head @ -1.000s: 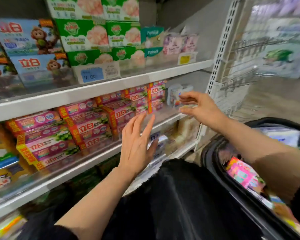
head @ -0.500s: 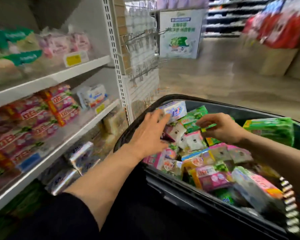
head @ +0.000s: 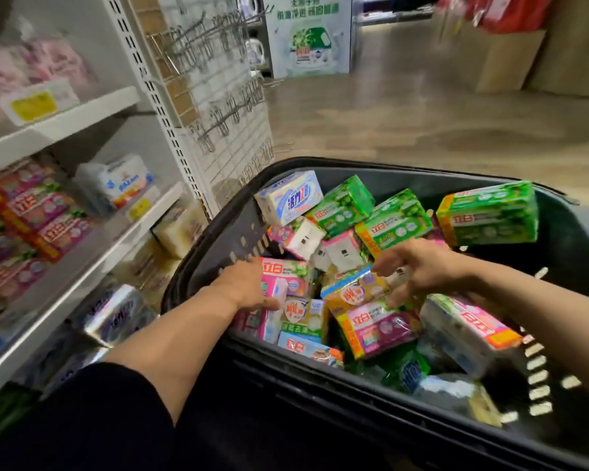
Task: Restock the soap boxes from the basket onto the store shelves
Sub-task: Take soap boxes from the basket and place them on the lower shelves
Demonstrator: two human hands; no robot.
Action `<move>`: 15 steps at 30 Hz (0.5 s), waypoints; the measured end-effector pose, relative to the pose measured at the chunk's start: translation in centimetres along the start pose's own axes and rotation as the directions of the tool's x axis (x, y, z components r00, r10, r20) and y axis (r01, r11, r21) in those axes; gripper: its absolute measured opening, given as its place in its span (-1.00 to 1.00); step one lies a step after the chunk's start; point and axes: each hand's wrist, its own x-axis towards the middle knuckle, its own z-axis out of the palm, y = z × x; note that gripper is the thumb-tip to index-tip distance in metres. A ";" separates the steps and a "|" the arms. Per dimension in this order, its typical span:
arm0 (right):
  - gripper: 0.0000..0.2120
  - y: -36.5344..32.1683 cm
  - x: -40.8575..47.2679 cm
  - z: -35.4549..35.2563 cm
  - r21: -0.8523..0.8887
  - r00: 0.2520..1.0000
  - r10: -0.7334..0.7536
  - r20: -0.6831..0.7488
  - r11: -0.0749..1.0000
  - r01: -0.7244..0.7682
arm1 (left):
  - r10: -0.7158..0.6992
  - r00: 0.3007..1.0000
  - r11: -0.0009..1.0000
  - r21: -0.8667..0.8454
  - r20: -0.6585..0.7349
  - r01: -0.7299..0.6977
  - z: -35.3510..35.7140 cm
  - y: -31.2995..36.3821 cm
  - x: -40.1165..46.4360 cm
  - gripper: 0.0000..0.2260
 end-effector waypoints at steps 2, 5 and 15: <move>-0.47 0.0 0.1 -0.5 -0.114 0.999 -0.047 -0.019 0.992 0.045 | 0.024 0.999 1.000 0.002 -0.039 -0.024 -0.2 0.1 -0.1 -0.28; -0.64 0.8 0.3 -1.6 -0.217 0.958 -0.169 -0.231 0.969 0.119 | 0.087 0.986 0.996 0.001 -0.143 -0.088 -0.7 1.0 -0.7 -0.45; -0.50 4.7 -2.0 -5.8 -0.266 0.599 0.186 -0.779 0.767 -0.584 | 0.284 0.755 0.814 -0.267 -0.591 -0.515 -1.9 3.6 -3.0 -0.40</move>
